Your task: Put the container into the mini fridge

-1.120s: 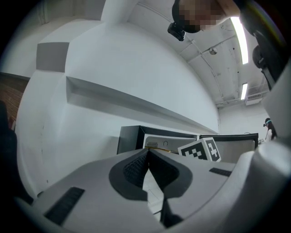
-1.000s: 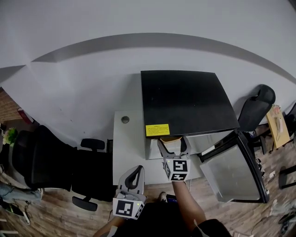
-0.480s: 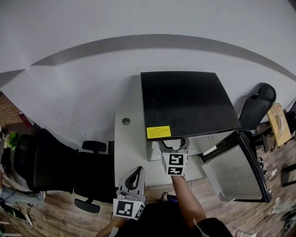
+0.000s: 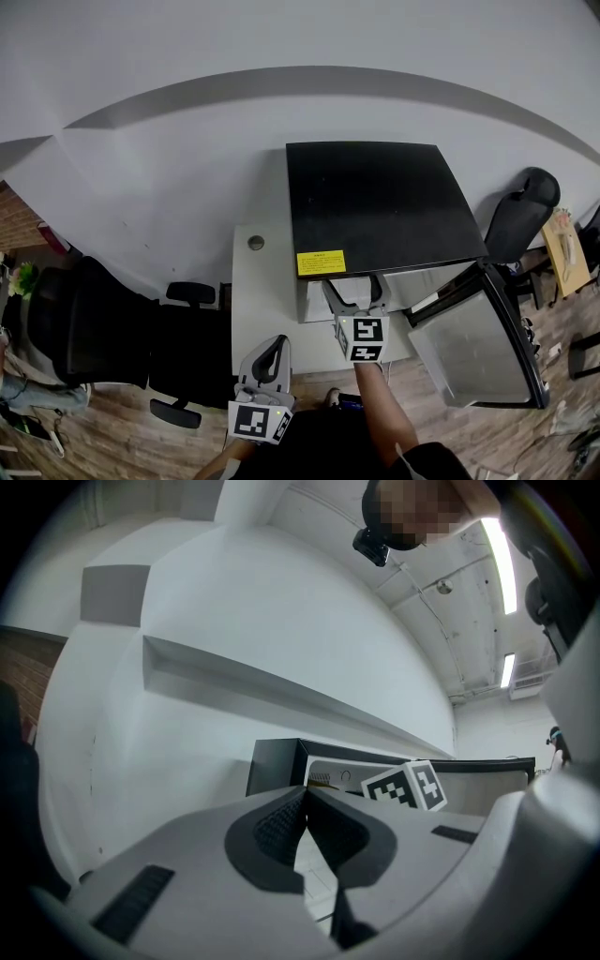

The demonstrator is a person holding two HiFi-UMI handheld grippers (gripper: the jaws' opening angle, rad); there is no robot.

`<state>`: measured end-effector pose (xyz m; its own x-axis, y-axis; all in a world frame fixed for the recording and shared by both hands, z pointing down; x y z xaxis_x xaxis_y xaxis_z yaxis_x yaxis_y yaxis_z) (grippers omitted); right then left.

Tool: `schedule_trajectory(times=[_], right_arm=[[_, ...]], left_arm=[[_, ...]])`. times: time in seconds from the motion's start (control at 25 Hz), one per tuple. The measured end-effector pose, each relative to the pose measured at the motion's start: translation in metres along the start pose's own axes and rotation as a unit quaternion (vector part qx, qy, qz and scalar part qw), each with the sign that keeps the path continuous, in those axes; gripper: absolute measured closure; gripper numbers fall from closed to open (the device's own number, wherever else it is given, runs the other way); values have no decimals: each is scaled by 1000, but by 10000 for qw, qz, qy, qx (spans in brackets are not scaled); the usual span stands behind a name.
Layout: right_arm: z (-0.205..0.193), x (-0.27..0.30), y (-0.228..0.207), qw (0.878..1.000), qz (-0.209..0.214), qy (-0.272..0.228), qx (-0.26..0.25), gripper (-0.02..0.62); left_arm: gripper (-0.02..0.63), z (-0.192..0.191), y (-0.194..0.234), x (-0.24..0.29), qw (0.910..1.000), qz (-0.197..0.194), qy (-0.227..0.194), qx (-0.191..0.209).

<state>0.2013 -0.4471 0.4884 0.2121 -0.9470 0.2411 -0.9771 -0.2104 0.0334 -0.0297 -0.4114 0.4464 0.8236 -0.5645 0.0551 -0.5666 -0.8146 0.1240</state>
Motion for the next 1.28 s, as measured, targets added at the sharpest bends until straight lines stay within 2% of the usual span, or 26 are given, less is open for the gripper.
schedule_trajectory(times=[0.24, 0.28, 0.36, 0.4, 0.6, 0.76, 1.28], right_arm=[[3, -53, 0, 9990, 342, -268, 117, 165], [4, -62, -2, 9990, 285, -317, 124, 206], [6, -81, -5, 9988, 115, -441, 184, 505], [7, -88, -5, 9986, 92, -472, 223, 521], [5, -118, 2, 9984, 231, -386, 334, 558], [-3, -134, 12, 9980, 387, -289, 398, 564], [-3, -141, 13, 9976, 419, -318, 452, 580]], left_arm=[[598, 0, -4, -1, 10000, -23, -42, -2], [598, 0, -4, 0, 10000, -25, -46, -3], [598, 0, -5, 0, 10000, -26, -47, -4], [598, 0, -5, 0, 10000, -23, -49, -4], [598, 0, -7, 1, 10000, -24, -66, -6], [598, -3, -10, 1, 10000, -31, -35, 2], [598, -2, -13, -2, 10000, -11, -65, 38]])
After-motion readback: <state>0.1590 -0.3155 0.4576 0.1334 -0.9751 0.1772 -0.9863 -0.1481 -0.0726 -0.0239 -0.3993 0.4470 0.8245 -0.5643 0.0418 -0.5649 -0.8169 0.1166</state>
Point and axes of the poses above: the fingertips, and each gripper's own axes: x forward along the fingers, y to its left, z out of its top, the point moved 7 cm from there along -x, backward along the fingers, and after that the axes turned 5 degrees about y, right-handed, at the moved point
